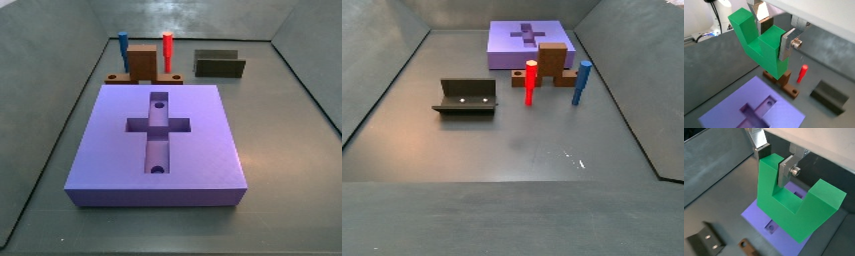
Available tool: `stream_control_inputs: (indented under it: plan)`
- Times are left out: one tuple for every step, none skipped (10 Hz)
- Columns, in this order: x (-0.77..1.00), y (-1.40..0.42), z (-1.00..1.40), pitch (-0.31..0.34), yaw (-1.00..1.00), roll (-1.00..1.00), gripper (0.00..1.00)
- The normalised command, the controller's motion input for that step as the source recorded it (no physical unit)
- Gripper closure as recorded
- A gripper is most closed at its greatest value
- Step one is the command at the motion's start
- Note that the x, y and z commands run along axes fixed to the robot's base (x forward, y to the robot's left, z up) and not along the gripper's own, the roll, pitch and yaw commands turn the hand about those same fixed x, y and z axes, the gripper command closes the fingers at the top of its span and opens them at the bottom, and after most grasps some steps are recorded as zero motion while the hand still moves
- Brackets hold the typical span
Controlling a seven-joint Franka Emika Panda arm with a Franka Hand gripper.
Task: Pick up the green object. Move up. Place the green object on the fixture. Regrasp the green object. Move to above the board. Insert the green object.
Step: Move to above the board, then insert the green object.
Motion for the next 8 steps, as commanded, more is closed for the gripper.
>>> stream_control_inputs:
  plan:
    - [-0.03,0.02,-0.01,-0.018,-0.04,-0.5,1.0]
    - [-0.02,0.01,0.01,-0.015,-0.02,-0.32,1.0]
    - [0.06,0.0,-0.09,0.021,0.04,-0.26,1.0]
    - [0.01,0.0,-0.16,0.03,0.12,-0.3,1.0]
    - [0.06,-0.15,-0.24,0.051,0.14,-0.33,1.0]
    - [0.15,-0.32,-0.34,0.051,0.14,-0.33,1.0]
    - [0.25,-0.39,-0.35,0.0,0.15,-0.32,1.0]
    - [0.34,-0.37,-0.41,0.0,0.13,-0.3,1.0]
